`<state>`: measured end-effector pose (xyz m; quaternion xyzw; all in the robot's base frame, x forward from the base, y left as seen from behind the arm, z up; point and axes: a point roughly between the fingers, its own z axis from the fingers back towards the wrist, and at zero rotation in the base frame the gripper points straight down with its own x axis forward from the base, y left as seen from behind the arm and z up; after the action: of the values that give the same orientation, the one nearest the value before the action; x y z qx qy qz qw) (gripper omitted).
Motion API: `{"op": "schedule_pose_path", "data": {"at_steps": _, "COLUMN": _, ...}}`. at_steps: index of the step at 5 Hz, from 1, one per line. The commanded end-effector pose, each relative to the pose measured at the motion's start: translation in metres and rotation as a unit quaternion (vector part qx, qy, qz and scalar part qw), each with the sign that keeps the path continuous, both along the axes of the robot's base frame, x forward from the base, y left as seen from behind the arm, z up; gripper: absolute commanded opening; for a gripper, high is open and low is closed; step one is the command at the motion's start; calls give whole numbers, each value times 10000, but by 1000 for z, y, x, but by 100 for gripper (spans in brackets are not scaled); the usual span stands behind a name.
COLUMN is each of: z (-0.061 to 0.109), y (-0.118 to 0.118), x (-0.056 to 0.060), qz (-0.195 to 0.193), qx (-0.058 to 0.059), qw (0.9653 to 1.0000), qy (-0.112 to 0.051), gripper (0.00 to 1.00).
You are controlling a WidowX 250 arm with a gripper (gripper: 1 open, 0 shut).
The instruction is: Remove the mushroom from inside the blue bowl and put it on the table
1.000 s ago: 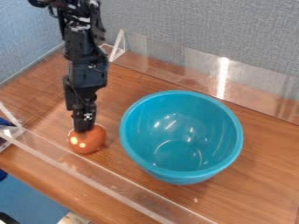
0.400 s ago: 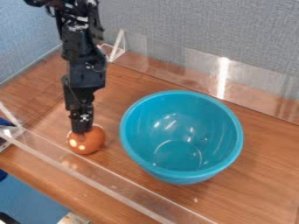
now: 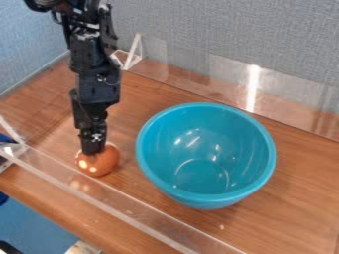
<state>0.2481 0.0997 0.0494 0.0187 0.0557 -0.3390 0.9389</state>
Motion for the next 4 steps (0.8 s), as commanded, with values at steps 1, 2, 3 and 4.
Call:
{"op": "schedule_pose_path", "data": {"at_steps": 1, "z": 11, "y": 0, "x": 9, "qz": -15, "qx": 42, "qw": 9999, "qy": -165, "gripper": 100}}
{"op": "schedule_pose_path", "data": {"at_steps": 2, "z": 1, "y": 8, "x": 10, "qz": 172, "qx": 31, "qw": 9997, "qy": -160, "gripper": 100}}
{"op": "schedule_pose_path", "data": {"at_steps": 3, "z": -9, "y": 16, "x": 11, "qz": 361, "qx": 21, "qw": 9992, "qy": -151, "gripper": 100}}
{"op": "schedule_pose_path", "data": {"at_steps": 4, "z": -6, "y": 6, "x": 13, "qz": 284, "qx": 11, "qw": 9995, "qy": -140, "gripper": 100}}
